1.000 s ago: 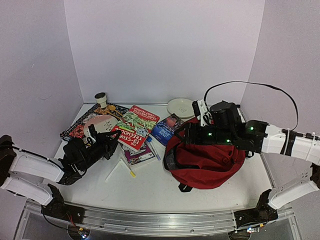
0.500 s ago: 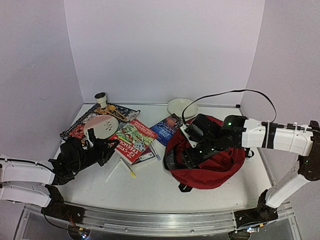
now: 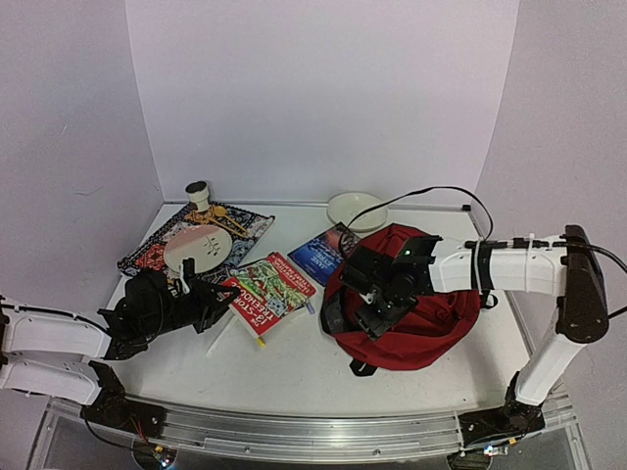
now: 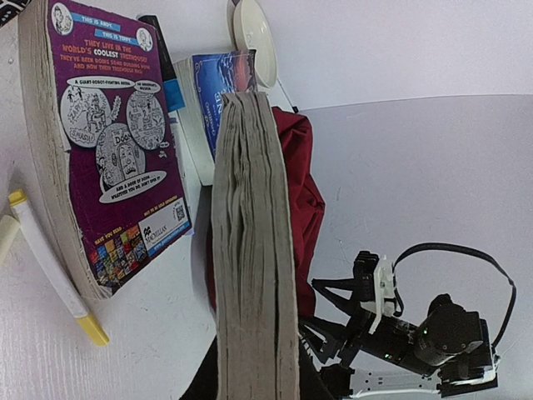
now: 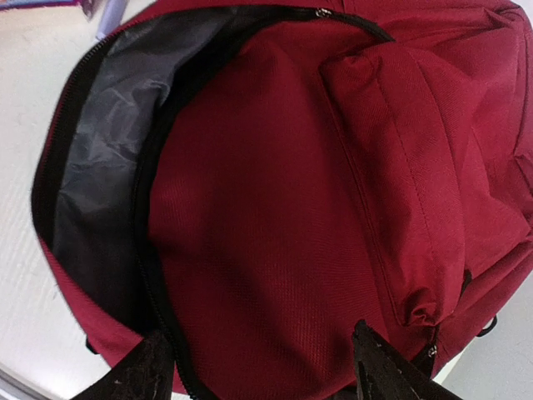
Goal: Pack the student bag
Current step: Open the largest pocket of the student bag, then place the book in the largest pocket of the bag, then place the largest pocket of the student bag, then adjust the book at the center of the board.
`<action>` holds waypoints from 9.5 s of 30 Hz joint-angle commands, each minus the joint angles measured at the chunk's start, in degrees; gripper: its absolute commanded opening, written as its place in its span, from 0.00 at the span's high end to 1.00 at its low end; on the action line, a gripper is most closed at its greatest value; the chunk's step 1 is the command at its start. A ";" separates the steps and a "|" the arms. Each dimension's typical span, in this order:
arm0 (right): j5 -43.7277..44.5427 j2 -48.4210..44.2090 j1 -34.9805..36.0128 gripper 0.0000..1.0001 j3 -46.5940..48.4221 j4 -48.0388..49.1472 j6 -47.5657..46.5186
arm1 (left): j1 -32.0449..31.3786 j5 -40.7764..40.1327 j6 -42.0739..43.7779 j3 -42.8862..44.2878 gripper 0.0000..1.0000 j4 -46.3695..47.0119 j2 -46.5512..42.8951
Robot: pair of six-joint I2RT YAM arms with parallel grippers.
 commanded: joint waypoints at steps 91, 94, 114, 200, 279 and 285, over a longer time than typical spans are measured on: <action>-1.68 -17.33 -0.48 1.00 9.44 11.02 4.78 | -13.39 6.54 -2.73 31.76 1.00 13.86 32.81; -2.80 -18.33 -0.50 1.00 7.83 12.62 5.26 | -13.71 4.81 -4.48 34.03 1.00 15.36 36.54; -3.84 -20.12 -0.43 1.00 4.91 15.61 5.62 | -17.02 -6.37 -9.02 52.05 1.00 19.33 57.85; -9.70 -26.08 -12.77 0.70 -7.91 8.93 1.69 | -3.77 -17.82 21.44 26.22 0.10 -32.03 14.61; -37.55 15.39 -7.66 0.43 -0.57 47.96 12.45 | 8.99 11.00 20.42 26.29 0.79 -19.67 32.05; -32.85 13.16 -6.55 0.39 0.31 45.73 7.71 | 8.40 10.96 17.48 25.77 0.87 -16.81 33.24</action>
